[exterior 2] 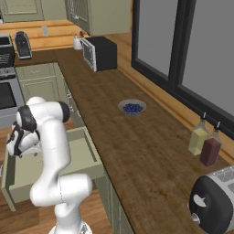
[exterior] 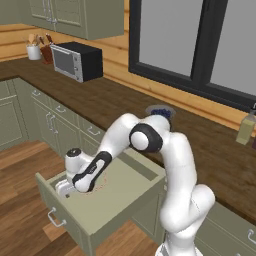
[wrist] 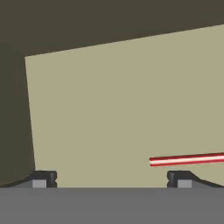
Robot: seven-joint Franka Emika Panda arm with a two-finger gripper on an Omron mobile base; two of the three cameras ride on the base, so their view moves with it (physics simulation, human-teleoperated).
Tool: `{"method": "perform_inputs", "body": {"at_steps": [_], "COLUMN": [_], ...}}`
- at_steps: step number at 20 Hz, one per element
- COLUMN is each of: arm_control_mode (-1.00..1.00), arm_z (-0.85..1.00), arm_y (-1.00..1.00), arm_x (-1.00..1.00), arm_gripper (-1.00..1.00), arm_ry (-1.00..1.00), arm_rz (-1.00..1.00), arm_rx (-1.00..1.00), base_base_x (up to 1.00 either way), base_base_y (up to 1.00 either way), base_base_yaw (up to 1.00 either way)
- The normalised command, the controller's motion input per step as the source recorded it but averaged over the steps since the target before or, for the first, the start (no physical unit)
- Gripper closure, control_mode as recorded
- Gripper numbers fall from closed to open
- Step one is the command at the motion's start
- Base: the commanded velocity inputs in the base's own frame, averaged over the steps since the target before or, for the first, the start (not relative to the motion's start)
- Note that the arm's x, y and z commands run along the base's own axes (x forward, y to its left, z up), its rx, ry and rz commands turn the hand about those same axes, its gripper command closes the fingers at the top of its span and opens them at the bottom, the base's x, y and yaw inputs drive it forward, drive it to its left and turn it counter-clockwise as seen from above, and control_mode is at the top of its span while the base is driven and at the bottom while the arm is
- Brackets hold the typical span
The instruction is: Take a straw from the drawer in front and place it inside the glass cup on the dining counter.
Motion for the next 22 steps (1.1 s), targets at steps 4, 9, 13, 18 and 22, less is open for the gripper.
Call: {"method": "perform_inputs", "body": {"at_steps": [4,9,13,18,22], "arm_control_mode": [-1.00,-1.00,-1.00,-1.00,-1.00], "arm_z": [0.64,0.22,0.00,0.00,-0.17], "arm_y": [-0.72,-0.89,-0.76,-0.28,0.00], "arm_x": [-0.21,0.09,0.67,0.74,0.42], "arm_gripper": [-1.00,-1.00,-1.00,-1.00,-1.00], "arm_ry": [-0.16,-0.02,0.00,0.00,0.00], "arm_rz": [-0.09,-0.15,-0.15,-0.11,-0.08], "arm_rx": [0.00,0.00,0.00,0.00,0.00], "base_base_x": [0.00,0.00,0.00,0.00,0.00], "base_base_y": [0.00,0.00,0.00,0.00,0.00], "base_base_yaw": [0.00,0.00,0.00,0.00,0.00]}}
